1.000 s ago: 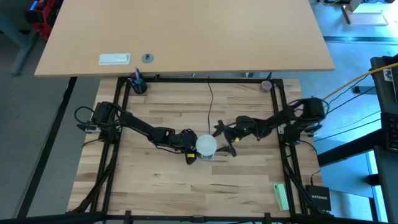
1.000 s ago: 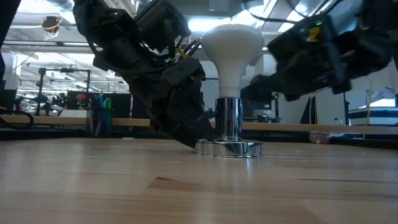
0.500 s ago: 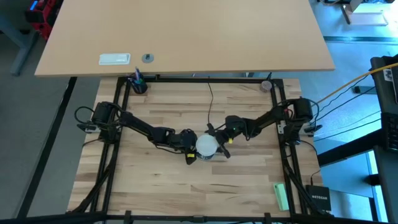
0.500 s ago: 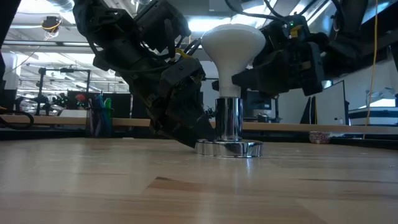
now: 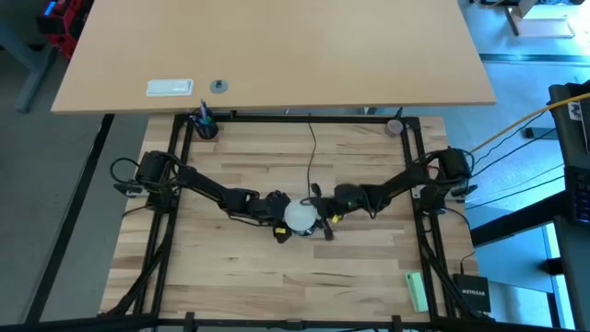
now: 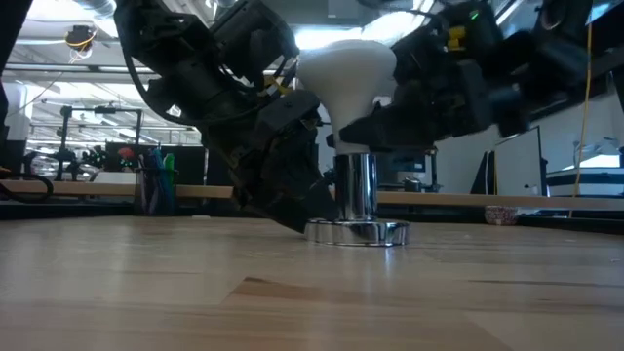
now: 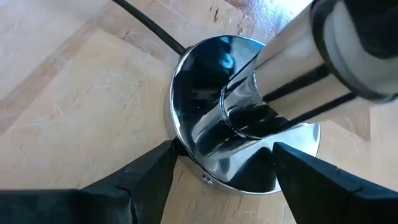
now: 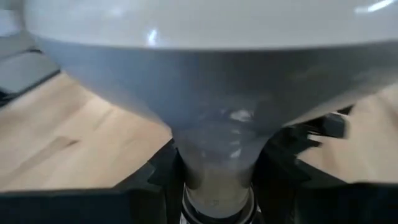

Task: Screw lightbulb
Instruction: Insert the lightbulb into the lamp

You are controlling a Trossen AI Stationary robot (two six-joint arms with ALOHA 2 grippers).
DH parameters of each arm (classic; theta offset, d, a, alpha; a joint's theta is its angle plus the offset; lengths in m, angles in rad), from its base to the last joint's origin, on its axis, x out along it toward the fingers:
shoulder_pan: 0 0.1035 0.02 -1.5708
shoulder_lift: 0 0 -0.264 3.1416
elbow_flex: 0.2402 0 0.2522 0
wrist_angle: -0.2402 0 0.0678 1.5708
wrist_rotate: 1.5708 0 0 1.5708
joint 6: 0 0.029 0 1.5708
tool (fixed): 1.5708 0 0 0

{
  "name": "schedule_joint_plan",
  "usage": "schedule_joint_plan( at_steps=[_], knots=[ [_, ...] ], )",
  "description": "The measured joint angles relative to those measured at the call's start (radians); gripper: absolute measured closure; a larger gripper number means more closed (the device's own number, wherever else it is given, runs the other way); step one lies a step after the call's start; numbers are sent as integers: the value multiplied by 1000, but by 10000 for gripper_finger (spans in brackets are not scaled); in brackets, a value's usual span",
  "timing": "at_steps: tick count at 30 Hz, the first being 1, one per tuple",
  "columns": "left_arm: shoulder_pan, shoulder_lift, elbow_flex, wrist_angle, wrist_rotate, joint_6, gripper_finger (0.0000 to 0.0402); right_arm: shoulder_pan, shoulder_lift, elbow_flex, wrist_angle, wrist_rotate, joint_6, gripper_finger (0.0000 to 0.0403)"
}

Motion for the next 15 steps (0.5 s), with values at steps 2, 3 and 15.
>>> schedule_joint_plan(
  at_steps=[2, 3, 15],
  knots=[
    [-7, 0, 0, -1, -23, -16, 141, 36, 0, 0, -6, 126, 34, 256],
    [-11, 0, 0, -2, -38, -20, 141, 49, 0, 0, -11, 185, 57, 256],
    [-17, -1, 0, -3, -68, -21, 141, 91, 3, -2, -16, 320, 121, 256]
  ],
)
